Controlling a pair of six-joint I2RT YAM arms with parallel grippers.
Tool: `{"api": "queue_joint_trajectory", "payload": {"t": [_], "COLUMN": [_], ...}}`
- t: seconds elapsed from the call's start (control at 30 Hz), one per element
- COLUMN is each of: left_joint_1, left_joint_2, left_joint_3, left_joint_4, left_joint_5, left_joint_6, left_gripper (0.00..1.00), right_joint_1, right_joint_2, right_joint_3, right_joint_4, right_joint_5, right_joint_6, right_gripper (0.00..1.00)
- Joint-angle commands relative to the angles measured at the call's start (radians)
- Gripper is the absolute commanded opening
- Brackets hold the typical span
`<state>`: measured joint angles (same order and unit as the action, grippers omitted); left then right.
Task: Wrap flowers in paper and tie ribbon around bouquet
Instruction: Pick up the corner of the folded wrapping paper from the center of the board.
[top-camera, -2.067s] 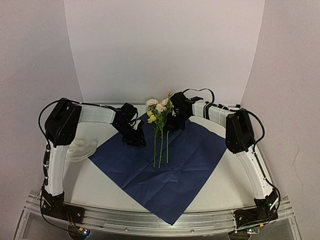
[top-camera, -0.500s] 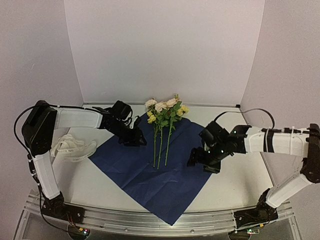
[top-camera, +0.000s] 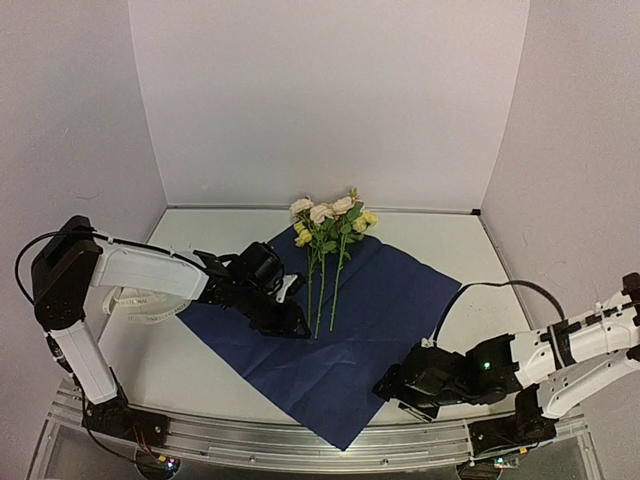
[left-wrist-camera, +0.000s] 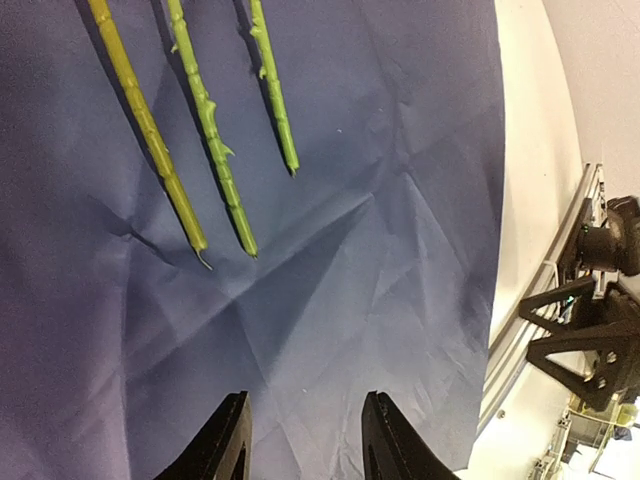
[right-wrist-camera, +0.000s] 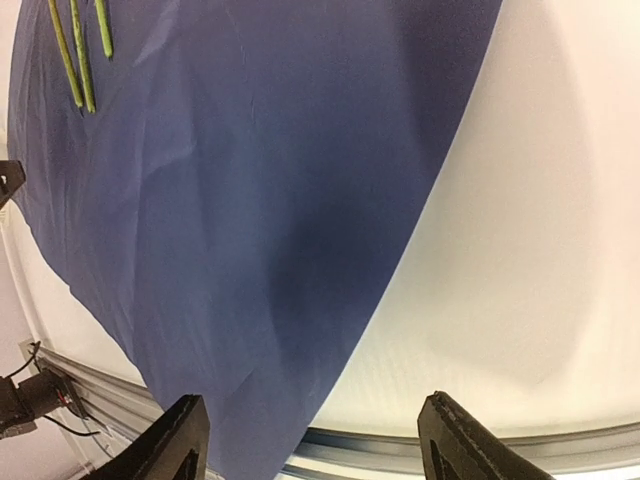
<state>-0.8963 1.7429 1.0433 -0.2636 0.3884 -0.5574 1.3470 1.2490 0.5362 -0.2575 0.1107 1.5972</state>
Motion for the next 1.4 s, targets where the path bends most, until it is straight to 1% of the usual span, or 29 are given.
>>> {"api": "queue_joint_trajectory", "payload": {"t": [0.0,0.1,0.2,0.27,0.33,0.43,0.5,0.57,0.63,0.8,0.9,1.1,1.23,1.37], "left_joint_1": [-0.011,-0.015,-0.018,-0.018,-0.019,-0.025,-0.028,-0.037,-0.058,-0.147,-0.223,-0.354,-0.43,-0.466], "left_joint_2": [-0.095,-0.126,-0.158,-0.178,-0.197,-0.229,-0.253,-0.278,-0.308,-0.38,-0.424,-0.449,-0.468,-0.485], "left_joint_3": [-0.03,-0.05,-0.069,-0.081,-0.093,-0.117,-0.137,-0.154,-0.174,-0.207,-0.223,-0.231,-0.257,-0.275], "left_joint_4": [0.077,0.081,0.079,0.076,0.078,0.093,0.104,0.115,0.137,0.194,0.22,0.229,0.246,0.253], "left_joint_5": [-0.027,-0.037,-0.05,-0.058,-0.061,-0.064,-0.067,-0.069,-0.075,-0.119,-0.146,-0.193,-0.233,-0.276], "left_joint_6": [-0.03,-0.035,-0.037,-0.038,-0.038,-0.032,-0.022,-0.002,0.025,0.098,0.151,0.237,0.261,0.274], "left_gripper": [0.39,0.39,0.39,0.39,0.39,0.39,0.39,0.39,0.39,0.39,0.45,0.55,0.6,0.67], "right_joint_1": [0.093,0.123,0.139,0.159,0.17,0.178,0.178,0.178,0.177,0.166,0.153,0.13,0.127,0.121], "right_joint_2": [0.109,0.18,0.247,0.267,0.268,0.251,0.231,0.209,0.188,0.173,0.186,0.189,0.173,0.157], "right_joint_3": [-0.014,-0.032,-0.042,-0.051,-0.056,-0.056,-0.053,-0.05,-0.044,0.009,0.058,0.194,0.234,0.259], "right_joint_4": [0.229,0.329,0.42,0.443,0.445,0.448,0.449,0.449,0.448,0.446,0.411,0.183,0.1,0.034], "right_joint_5": [0.122,0.144,0.147,0.168,0.186,0.22,0.247,0.271,0.297,0.323,0.308,0.264,0.266,0.265], "right_joint_6": [0.235,0.307,0.367,0.406,0.423,0.43,0.423,0.412,0.406,0.408,0.448,0.555,0.609,0.637], "right_gripper": [0.71,0.68,0.62,0.55,0.51,0.32,0.18,0.07,0.01,0.0,0.0,0.0,0.0,0.0]}}
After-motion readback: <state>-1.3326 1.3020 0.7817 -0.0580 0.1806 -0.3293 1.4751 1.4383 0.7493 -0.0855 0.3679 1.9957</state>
